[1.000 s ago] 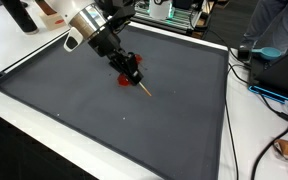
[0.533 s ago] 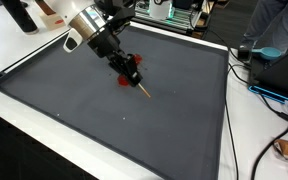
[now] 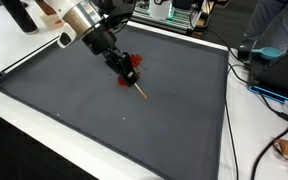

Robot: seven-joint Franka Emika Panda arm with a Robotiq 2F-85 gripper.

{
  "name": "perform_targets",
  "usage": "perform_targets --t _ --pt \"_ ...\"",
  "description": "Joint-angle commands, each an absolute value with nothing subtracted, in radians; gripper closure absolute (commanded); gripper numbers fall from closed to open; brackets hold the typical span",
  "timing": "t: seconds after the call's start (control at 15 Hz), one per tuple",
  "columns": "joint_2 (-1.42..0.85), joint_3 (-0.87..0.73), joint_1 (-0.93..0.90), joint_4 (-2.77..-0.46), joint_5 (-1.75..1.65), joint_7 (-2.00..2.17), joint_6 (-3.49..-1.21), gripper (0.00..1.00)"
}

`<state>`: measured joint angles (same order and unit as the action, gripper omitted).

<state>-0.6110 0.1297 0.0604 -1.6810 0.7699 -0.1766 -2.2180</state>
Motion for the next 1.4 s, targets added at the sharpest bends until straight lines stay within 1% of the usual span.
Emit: perform_targets --t 0.0,0.33,0.53,0.87,1.33 --pt "-0.559 0.109 0.049 -1.707 0.758 -0.13 -2.233 0.97" --pt "-0.49 0.078 0.031 -1.715 0.689 -0.056 -2.225 0.97" --pt "-0.451 0.056 0.011 -1.717 0.592 0.024 -2.217 0.97" --pt "-0.409 0.017 -0.047 -1.704 0.329 0.232 -2.167 0.97" --pt "-0.417 -0.038 -0.162 -1.646 -0.05 0.512 -1.985 0.97"
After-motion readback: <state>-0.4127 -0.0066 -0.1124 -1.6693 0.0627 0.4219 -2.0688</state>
